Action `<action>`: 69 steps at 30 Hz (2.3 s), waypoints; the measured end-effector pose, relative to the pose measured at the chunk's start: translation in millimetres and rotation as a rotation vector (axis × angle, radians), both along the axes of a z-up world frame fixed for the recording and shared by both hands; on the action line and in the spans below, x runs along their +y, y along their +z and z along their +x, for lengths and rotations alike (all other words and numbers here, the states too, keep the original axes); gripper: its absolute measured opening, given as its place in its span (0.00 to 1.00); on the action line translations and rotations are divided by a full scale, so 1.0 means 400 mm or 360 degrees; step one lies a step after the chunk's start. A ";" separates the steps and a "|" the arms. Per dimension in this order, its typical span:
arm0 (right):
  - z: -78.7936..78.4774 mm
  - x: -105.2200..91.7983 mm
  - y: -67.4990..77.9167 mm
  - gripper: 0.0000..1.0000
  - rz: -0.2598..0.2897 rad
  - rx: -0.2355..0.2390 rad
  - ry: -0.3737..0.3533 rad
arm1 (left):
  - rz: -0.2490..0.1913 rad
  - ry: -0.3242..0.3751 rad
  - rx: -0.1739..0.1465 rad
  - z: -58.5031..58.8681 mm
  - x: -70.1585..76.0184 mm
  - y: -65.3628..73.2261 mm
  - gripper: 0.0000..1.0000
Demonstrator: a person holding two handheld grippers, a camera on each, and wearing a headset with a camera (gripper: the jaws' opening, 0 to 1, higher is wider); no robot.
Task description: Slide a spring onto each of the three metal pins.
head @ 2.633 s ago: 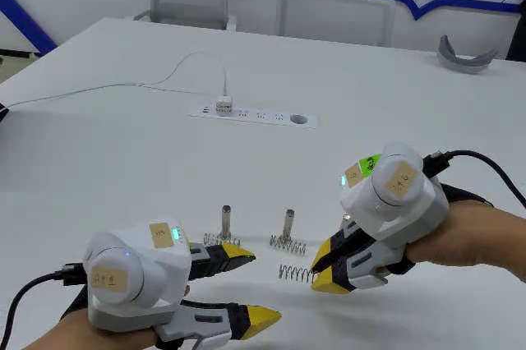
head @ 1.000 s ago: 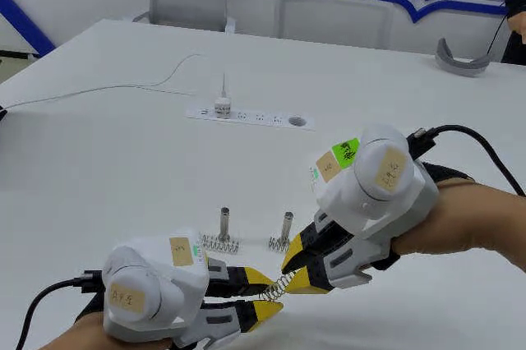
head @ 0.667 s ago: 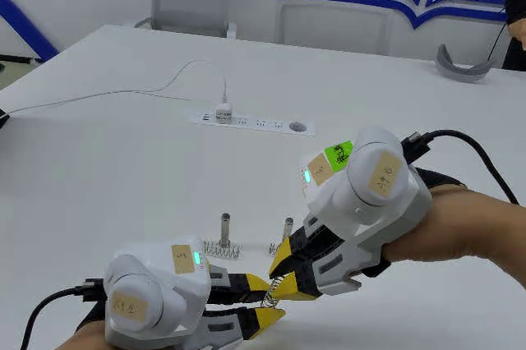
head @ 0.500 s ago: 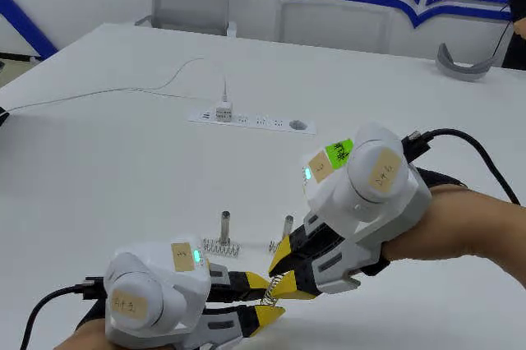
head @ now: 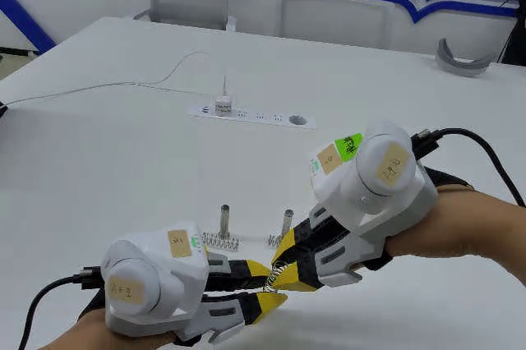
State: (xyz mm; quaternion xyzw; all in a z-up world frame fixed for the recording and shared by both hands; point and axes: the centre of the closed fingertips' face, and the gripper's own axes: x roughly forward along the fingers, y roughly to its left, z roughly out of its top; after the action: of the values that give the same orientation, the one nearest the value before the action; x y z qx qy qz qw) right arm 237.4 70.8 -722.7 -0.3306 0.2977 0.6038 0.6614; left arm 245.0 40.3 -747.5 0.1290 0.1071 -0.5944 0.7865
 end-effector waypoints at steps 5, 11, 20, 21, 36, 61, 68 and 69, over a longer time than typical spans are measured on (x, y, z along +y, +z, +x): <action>0.000 0.001 0.003 0.12 0.0002 0.0008 -0.0007 | -0.0012 0.0006 -0.0004 0.001 0.000 0.002 0.11; 0.010 -0.004 0.008 0.12 0.0009 -0.0002 -0.0033 | -0.0024 0.0032 0.0009 0.006 0.006 0.004 0.21; 0.023 -0.026 0.014 0.12 -0.0003 -0.0012 -0.0081 | -0.0032 0.0087 0.0042 0.017 0.036 0.002 0.31; 0.026 -0.030 0.016 0.12 -0.0002 -0.0014 -0.0089 | -0.0030 0.0097 0.0046 0.019 0.043 0.001 0.33; 0.065 -0.103 0.046 0.12 0.0002 -0.0043 -0.0216 | -0.0020 0.0262 0.0109 0.042 0.129 -0.021 0.48; 0.159 -0.250 0.108 0.12 -0.0050 -0.0146 -0.0493 | -0.0038 0.0385 0.0133 0.072 0.176 -0.027 0.54; 0.203 -0.270 0.089 0.12 -0.0100 -0.0169 -0.0575 | -0.0041 0.0393 0.0137 0.075 0.178 -0.027 0.55; 0.207 -0.271 0.085 0.12 -0.0107 -0.0169 -0.0581 | -0.0041 0.0394 0.0136 0.075 0.178 -0.027 0.55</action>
State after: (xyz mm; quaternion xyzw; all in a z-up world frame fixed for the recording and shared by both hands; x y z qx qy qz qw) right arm 320.1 -37.5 -688.6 -0.3246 0.3374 0.4453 0.7632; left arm 275.0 111.7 -758.3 0.0793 0.1481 -0.4990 0.8501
